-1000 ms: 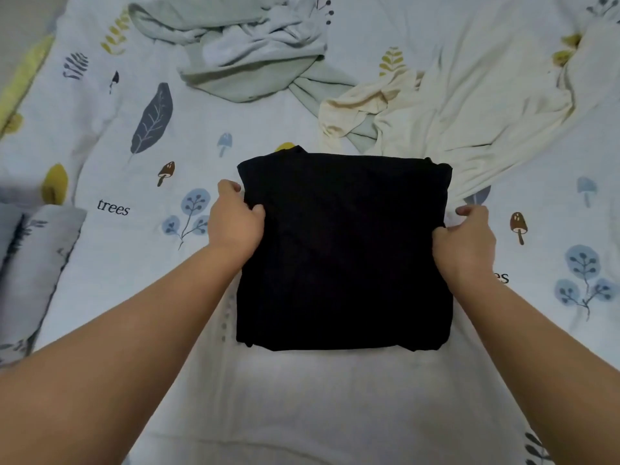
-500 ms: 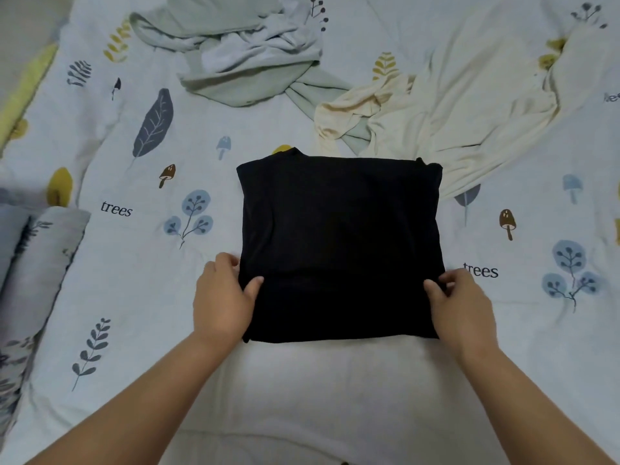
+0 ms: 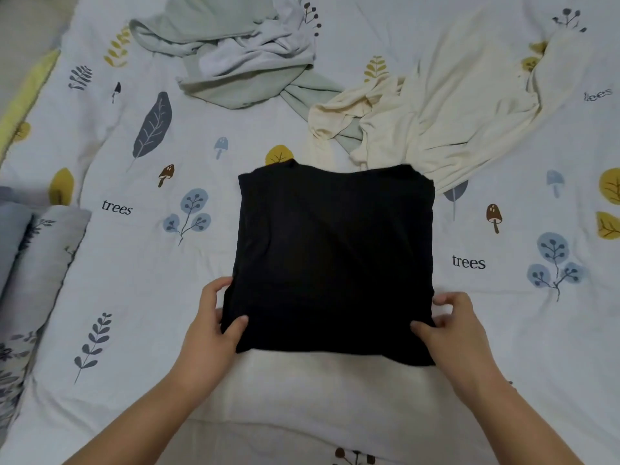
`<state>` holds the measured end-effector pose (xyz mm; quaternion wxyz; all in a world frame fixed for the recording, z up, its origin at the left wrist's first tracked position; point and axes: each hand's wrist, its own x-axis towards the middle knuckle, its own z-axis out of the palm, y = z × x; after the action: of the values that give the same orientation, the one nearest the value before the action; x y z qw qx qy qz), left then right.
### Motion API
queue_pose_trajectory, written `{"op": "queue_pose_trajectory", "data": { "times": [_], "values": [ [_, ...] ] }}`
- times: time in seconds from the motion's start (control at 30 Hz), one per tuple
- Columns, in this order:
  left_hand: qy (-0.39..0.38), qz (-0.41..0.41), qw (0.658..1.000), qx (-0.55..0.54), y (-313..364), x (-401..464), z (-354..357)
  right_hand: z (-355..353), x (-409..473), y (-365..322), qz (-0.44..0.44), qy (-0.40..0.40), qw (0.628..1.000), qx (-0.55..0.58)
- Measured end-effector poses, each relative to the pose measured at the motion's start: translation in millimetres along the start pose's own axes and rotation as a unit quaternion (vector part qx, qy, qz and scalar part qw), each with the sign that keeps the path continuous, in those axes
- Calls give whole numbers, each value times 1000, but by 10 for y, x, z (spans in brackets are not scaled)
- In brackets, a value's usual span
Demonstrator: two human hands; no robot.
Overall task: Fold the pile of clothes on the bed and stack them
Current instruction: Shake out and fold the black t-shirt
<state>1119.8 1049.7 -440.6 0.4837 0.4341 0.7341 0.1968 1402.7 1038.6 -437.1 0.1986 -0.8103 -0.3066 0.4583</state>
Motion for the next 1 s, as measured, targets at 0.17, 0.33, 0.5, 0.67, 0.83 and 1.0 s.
{"op": "queue_pose_trajectory", "data": {
  "times": [0.17, 0.33, 0.5, 0.67, 0.83, 1.0],
  "values": [
    [-82, -41, 996, -18, -284, -435, -159, -137, -296, 315, 86, -62, 994, 35],
    [-121, -82, 987, -62, -280, -485, -190, -202, -335, 343, 124, -111, 983, 80],
    [-101, -81, 978, -163, 91, -218, -284, -369, -205, -3, 127, -141, 968, 162],
    [-38, -127, 939, -317, 564, 381, -294, -404, 178, -528, 154, -86, 914, 364],
    [20, -110, 956, -272, 689, 791, -108, -276, 547, -637, 28, -2, 974, 225],
    [174, -8, 976, 132, 526, 828, 197, 29, 696, -473, -95, 83, 986, -109]
  ]
}}
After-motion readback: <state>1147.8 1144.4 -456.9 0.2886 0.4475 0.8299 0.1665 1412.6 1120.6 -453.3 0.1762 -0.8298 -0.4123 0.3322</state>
